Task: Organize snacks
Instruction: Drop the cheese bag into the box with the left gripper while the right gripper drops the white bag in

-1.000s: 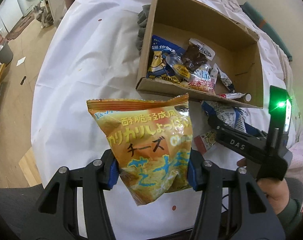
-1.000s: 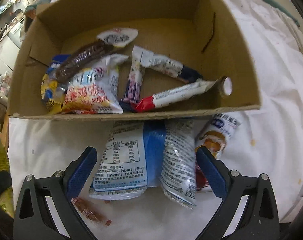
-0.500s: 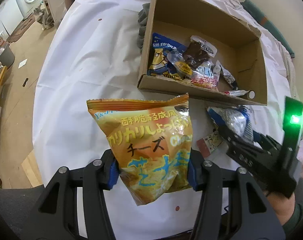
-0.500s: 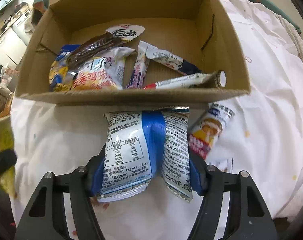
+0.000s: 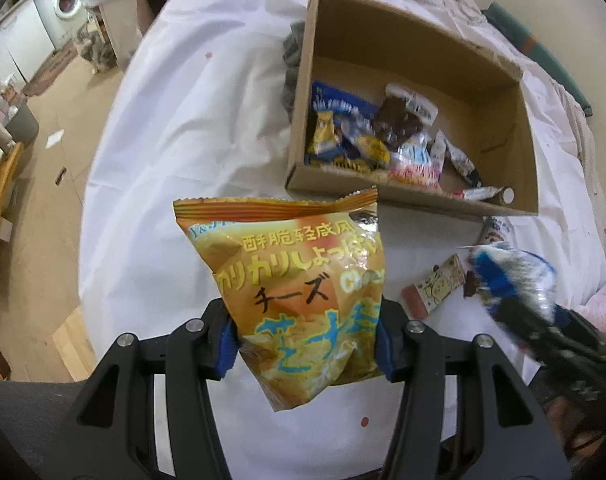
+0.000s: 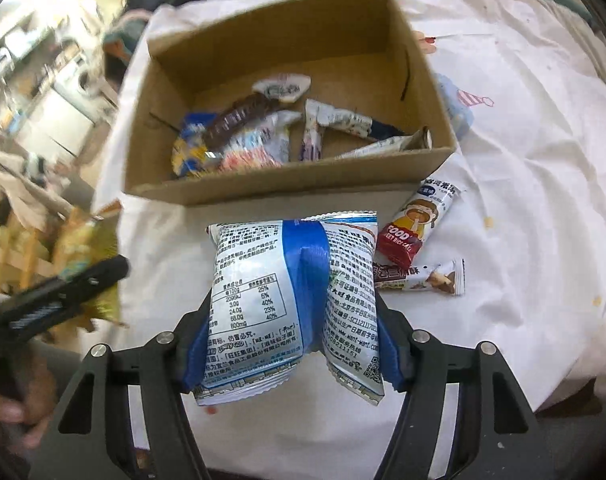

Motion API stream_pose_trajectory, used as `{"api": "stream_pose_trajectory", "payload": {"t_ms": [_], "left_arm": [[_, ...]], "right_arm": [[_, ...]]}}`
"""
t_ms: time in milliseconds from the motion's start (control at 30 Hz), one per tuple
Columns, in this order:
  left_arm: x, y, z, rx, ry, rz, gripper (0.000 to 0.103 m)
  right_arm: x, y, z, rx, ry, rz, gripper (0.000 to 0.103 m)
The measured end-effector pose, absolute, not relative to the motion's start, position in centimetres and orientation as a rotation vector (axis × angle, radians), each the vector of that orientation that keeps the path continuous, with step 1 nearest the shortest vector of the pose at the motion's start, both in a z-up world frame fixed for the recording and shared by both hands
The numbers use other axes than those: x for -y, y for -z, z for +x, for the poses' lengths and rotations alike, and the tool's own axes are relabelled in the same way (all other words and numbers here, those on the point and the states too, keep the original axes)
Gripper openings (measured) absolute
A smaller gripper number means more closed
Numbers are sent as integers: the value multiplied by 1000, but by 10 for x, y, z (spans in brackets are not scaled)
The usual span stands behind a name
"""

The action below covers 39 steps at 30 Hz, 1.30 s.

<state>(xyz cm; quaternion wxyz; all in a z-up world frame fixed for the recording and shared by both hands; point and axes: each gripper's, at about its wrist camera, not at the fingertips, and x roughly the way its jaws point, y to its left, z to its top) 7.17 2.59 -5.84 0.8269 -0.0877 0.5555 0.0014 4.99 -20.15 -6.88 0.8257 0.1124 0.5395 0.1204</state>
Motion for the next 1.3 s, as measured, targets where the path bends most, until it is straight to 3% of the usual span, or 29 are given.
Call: {"api": "stream_pose_trajectory", "payload": {"t_ms": [267, 767, 1300], "left_arm": [[-27, 9, 82, -1019, 46, -192, 50], [7, -23, 155, -1002, 129, -112, 50], [21, 37, 200, -1027, 83, -26, 51]], "right_arm": [[217, 16, 63, -992, -283, 257, 69], [230, -1, 145, -938, -235, 240, 69], [238, 38, 178, -925, -231, 274, 69]]}}
